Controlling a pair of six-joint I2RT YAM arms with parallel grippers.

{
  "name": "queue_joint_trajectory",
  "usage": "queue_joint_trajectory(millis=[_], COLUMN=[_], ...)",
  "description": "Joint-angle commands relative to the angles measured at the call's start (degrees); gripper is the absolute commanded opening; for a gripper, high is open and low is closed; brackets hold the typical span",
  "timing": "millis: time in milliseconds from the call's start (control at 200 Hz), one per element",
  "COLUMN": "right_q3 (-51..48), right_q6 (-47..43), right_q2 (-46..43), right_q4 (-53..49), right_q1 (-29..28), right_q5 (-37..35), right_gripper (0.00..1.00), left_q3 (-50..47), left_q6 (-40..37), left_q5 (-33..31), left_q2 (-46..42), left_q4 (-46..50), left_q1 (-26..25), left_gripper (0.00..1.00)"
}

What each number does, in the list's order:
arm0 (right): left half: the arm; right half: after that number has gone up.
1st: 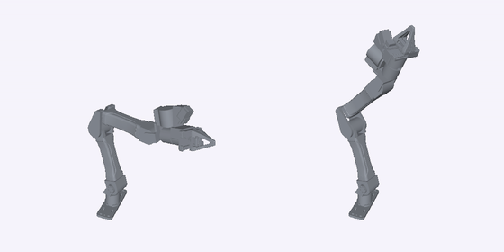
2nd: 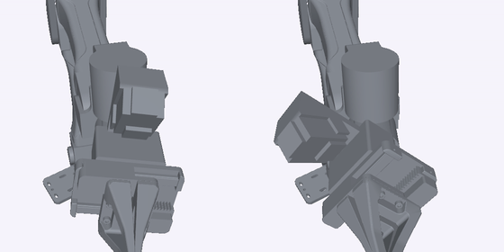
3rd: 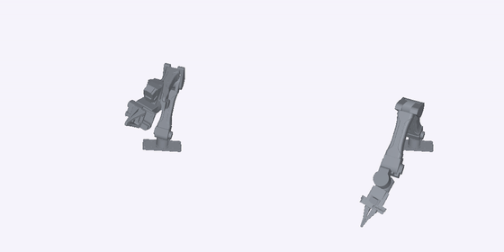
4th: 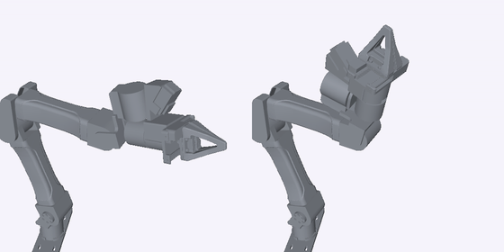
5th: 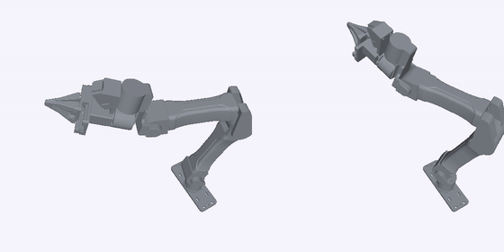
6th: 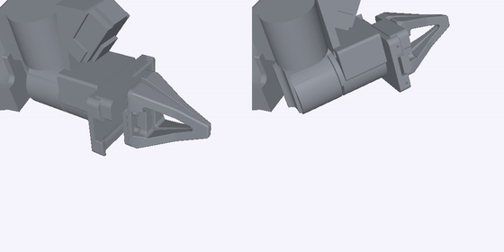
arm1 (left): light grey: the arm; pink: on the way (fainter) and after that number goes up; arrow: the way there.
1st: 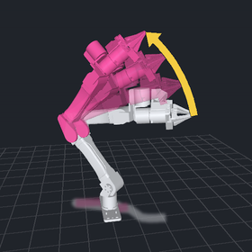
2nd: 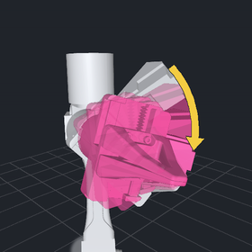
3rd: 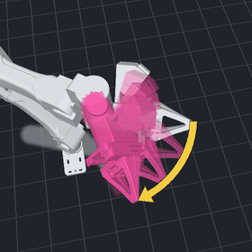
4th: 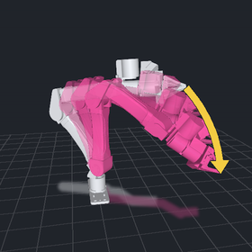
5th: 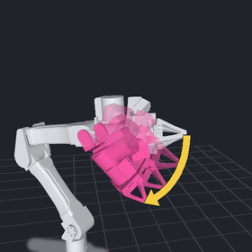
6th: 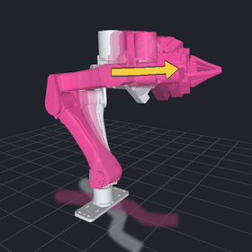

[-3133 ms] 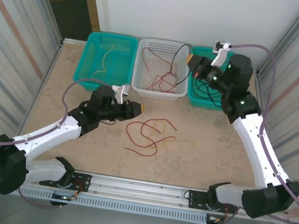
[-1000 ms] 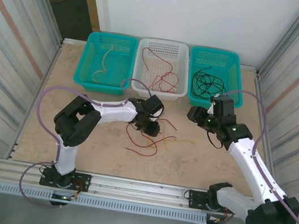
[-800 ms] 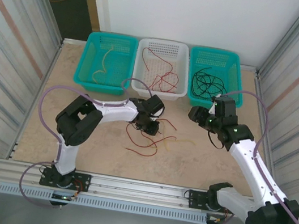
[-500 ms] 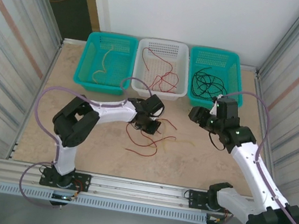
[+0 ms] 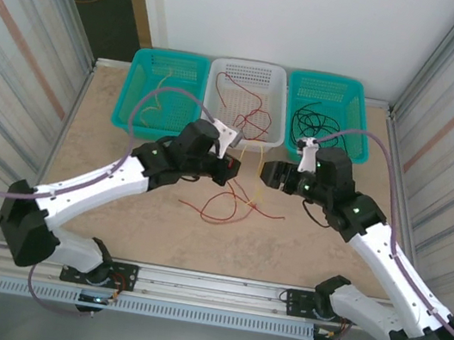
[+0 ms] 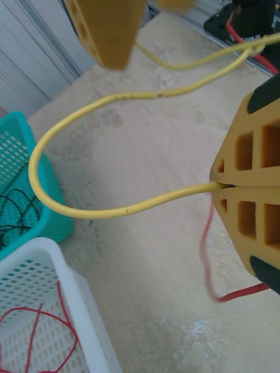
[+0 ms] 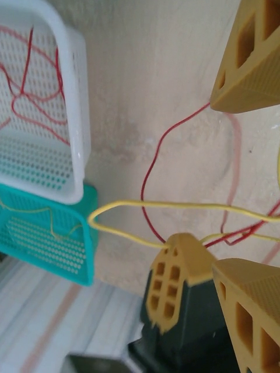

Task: Untangle the cables

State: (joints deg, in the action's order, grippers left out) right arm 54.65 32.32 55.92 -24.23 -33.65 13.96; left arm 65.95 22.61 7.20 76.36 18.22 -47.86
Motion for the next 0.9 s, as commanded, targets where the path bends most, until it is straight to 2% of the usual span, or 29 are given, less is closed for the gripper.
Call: queue_joint_trajectory(millis=[0, 286, 436, 777, 897], right_q3=[2.3, 2.5, 1.8, -3.9, -5.0], right_q6=[-2.5, -3.0, -2.9, -0.7, 0.7], right_q2=[1.9, 2.8, 3.6, 6.0, 7.2], right_q4=[1.2, 0.2, 0.4, 3.8, 4.1], right_q1=[-2.8, -5.1, -5.4, -8.0, -8.2], right_q5=[-1.3, -2.8, -2.1, -3.7, -4.1], right_gripper=[0.67, 0.67, 0.67, 0.59, 0.54], left_q3=[-2.0, -3.3, -4.7, -9.9, -10.5], left_q6=[1.5, 1.5, 2.7, 11.6, 11.0], left_q5=[-0.9, -8.8, -10.0, -1.4, -0.2], left_q2=[-3.2, -7.8, -10.8, -15.3, -15.4], left_q4=[-2.7, -4.1, -7.8, -21.9, -22.7], left_q1=[0.7, 1.7, 3.9, 10.6, 11.1], left_gripper=[0.0, 0.0, 0.0, 0.0, 0.0])
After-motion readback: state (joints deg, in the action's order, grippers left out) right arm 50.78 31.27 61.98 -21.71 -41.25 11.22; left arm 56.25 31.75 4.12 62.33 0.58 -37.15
